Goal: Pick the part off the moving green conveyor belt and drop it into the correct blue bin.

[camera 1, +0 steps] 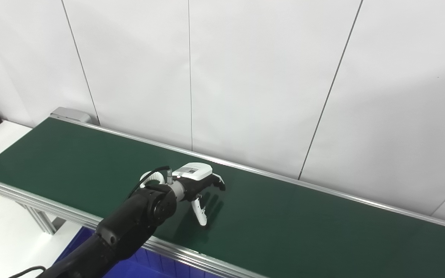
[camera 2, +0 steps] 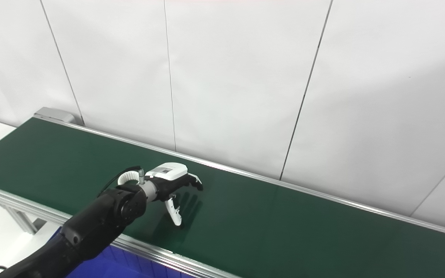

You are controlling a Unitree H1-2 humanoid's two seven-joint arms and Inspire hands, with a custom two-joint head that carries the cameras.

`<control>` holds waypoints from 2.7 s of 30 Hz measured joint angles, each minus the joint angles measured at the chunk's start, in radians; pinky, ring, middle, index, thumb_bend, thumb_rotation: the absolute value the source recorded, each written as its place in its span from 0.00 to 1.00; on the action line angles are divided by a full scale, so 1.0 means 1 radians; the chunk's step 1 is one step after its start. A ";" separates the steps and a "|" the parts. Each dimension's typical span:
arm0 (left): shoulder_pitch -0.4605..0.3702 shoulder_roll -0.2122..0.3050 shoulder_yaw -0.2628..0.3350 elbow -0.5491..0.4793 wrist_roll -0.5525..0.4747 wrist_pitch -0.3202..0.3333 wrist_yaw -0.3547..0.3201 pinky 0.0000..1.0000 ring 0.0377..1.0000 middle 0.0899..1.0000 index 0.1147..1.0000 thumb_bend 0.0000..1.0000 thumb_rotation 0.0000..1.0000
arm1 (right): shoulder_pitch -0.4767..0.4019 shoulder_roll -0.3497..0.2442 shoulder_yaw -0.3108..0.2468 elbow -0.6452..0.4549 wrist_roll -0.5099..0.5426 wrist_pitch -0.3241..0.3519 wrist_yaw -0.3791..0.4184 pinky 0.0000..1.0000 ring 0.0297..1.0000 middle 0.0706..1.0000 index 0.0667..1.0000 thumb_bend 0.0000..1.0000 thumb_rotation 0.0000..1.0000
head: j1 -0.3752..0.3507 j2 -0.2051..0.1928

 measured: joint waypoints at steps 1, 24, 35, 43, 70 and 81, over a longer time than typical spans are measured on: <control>-0.003 0.000 0.000 0.004 0.000 0.000 0.000 0.75 0.80 0.82 0.75 0.90 0.00 | 0.000 0.000 -0.001 0.000 0.002 0.000 0.002 0.82 0.84 0.87 0.99 0.11 1.00 | 0.000 0.002; -0.009 0.001 -0.027 0.018 0.006 0.000 -0.016 0.73 0.80 0.82 0.75 0.93 0.00 | 0.008 0.000 -0.001 -0.009 -0.006 0.000 0.002 0.80 0.83 0.86 0.98 0.13 1.00 | 0.003 0.009; -0.009 0.002 -0.036 0.025 0.023 0.000 -0.019 0.73 0.81 0.83 0.74 0.93 0.00 | 0.011 0.001 -0.001 -0.013 -0.002 0.000 0.004 0.82 0.84 0.87 0.99 0.14 1.00 | 0.003 0.011; -0.009 0.003 -0.036 0.025 0.023 0.000 -0.026 0.73 0.81 0.82 0.75 0.93 0.00 | 0.012 0.001 -0.001 -0.014 -0.006 0.000 0.003 0.81 0.84 0.86 0.99 0.13 1.00 | 0.005 0.012; -0.009 0.013 -0.029 0.018 0.023 0.005 -0.039 0.76 0.82 0.83 0.75 0.91 0.00 | 0.012 0.000 -0.001 -0.014 -0.002 0.000 0.005 0.82 0.84 0.86 0.98 0.16 1.00 | 0.002 0.015; -0.009 0.018 -0.030 0.018 0.040 0.007 -0.041 0.77 0.82 0.83 0.76 0.91 0.00 | 0.013 0.000 -0.002 -0.014 0.005 0.000 0.011 0.82 0.84 0.86 0.98 0.16 1.00 | 0.002 0.017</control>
